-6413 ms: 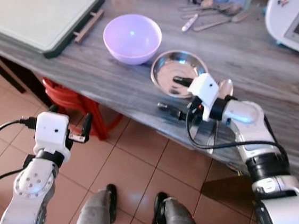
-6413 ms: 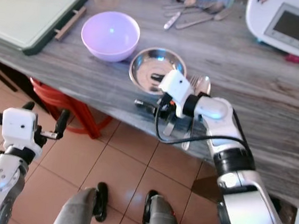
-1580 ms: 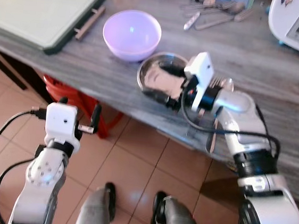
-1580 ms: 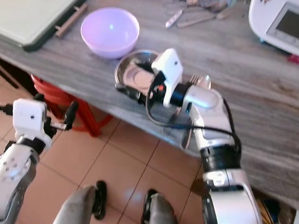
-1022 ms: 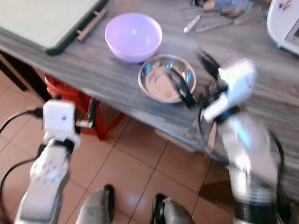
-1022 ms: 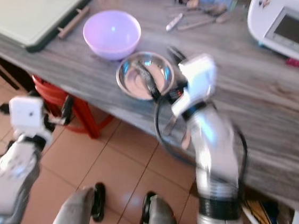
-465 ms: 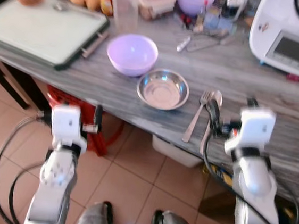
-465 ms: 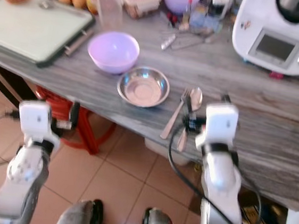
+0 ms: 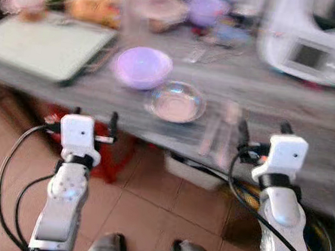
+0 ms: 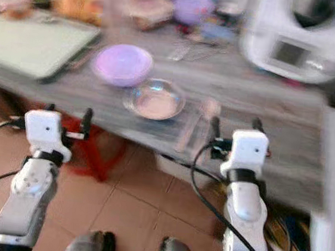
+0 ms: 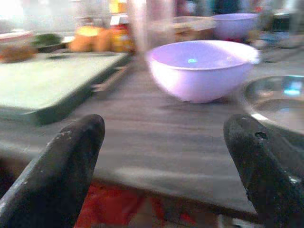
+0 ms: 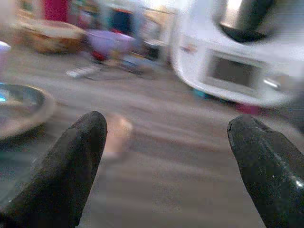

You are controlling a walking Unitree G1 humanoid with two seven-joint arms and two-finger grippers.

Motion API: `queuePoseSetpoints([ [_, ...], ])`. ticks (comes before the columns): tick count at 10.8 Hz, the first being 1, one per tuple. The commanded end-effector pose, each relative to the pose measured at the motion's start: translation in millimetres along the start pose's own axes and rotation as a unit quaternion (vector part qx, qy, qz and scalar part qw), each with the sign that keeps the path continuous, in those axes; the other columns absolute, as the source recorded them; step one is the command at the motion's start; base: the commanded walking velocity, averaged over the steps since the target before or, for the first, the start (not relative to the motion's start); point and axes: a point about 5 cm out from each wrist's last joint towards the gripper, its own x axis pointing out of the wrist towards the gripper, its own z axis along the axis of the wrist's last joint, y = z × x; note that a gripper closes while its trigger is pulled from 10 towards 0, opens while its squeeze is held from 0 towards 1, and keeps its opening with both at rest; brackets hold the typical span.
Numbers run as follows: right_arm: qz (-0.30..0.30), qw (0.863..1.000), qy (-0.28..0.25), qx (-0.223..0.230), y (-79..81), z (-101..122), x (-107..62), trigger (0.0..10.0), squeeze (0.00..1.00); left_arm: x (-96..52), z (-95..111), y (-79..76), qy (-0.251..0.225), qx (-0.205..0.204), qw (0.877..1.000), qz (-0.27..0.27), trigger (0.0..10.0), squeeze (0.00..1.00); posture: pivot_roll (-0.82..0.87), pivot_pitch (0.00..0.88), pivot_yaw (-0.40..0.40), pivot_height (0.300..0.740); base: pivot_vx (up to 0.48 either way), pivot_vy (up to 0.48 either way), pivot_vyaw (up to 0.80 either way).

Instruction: Setting the table

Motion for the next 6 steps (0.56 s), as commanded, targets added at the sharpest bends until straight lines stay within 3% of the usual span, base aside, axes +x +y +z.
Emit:
queuePoseSetpoints([
  [1, -0.011, 1.000, 0.014, 0.003, -3.3, -5.0, -1.8, 10.0, 0.00, -2.9, -2.9, -1.6, 0.006, -0.004, 1.000, -0.010, 10.0, 0.00, -0.05, 0.105, 0.025, 0.740, 0.000, 0.000, -0.80],
  [2, -0.009, 1.000, 0.018, 0.012, -1.9, -7.0, -2.9, 10.0, 0.00, -4.8, -3.9, -1.7, 0.007, 0.006, 1.000, 0.001, 10.0, 0.00, -0.05, 0.115, 0.026, 0.740, 0.000, 0.000, -0.80],
  [4, 0.003, 1.000, 0.018, 0.012, 2.5, -7.9, -4.8, 10.0, 0.00, -5.2, -5.3, 0.5, 0.014, 0.004, 1.000, 0.009, 10.0, 0.00, -0.05, 0.120, 0.019, 0.740, 0.000, 0.000, 0.00],
  [6, 0.018, 1.000, 0.013, 0.014, 5.0, -5.8, -3.9, 10.0, 0.00, -4.9, -4.3, 1.2, 0.014, 0.003, 1.000, 0.011, 10.0, 0.00, -0.04, 0.125, 0.014, 0.740, -0.279, 0.000, 0.00],
])
